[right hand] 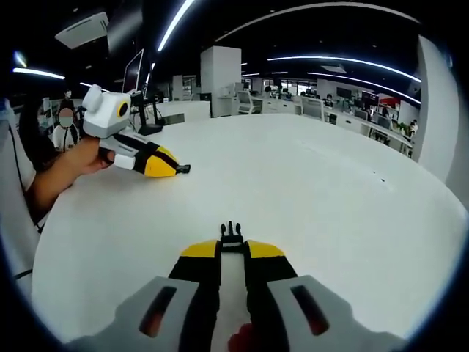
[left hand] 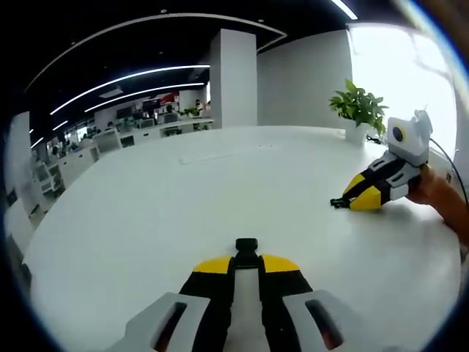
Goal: Snap the two parts of the plastic buckle together until the buckle closes and remains connected.
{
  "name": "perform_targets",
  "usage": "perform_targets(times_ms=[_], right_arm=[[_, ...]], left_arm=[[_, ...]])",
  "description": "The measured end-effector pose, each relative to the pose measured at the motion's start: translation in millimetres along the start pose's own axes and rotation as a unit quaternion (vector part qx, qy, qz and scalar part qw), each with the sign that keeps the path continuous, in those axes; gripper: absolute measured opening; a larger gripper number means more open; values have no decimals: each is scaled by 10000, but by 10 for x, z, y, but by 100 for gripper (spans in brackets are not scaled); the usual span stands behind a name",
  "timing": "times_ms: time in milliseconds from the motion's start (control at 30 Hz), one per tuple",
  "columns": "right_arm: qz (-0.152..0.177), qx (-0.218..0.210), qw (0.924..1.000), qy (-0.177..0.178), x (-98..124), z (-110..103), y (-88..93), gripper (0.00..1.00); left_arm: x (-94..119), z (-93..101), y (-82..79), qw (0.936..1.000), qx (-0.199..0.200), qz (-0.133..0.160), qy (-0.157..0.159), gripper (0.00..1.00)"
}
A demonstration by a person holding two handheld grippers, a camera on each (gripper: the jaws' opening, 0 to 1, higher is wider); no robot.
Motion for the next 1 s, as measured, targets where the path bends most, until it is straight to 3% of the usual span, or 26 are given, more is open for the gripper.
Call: perform_targets(times_ms=[1000], right_arm=[[13,75,9999,130,56,6,-5,12]], left_arm=[[28,37,-13,10000,-28,24,59,12]])
Point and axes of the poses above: the point that each gripper's makers call its tool centre point, and the gripper's own axes: x roughly backward along the fingers, z roughly to its right, y roughly out of its underside, the point moved 1 cm from there along x, roughly backward along the fingers, and after that the axes turned 1 degree about -x, right-handed, at the moved point
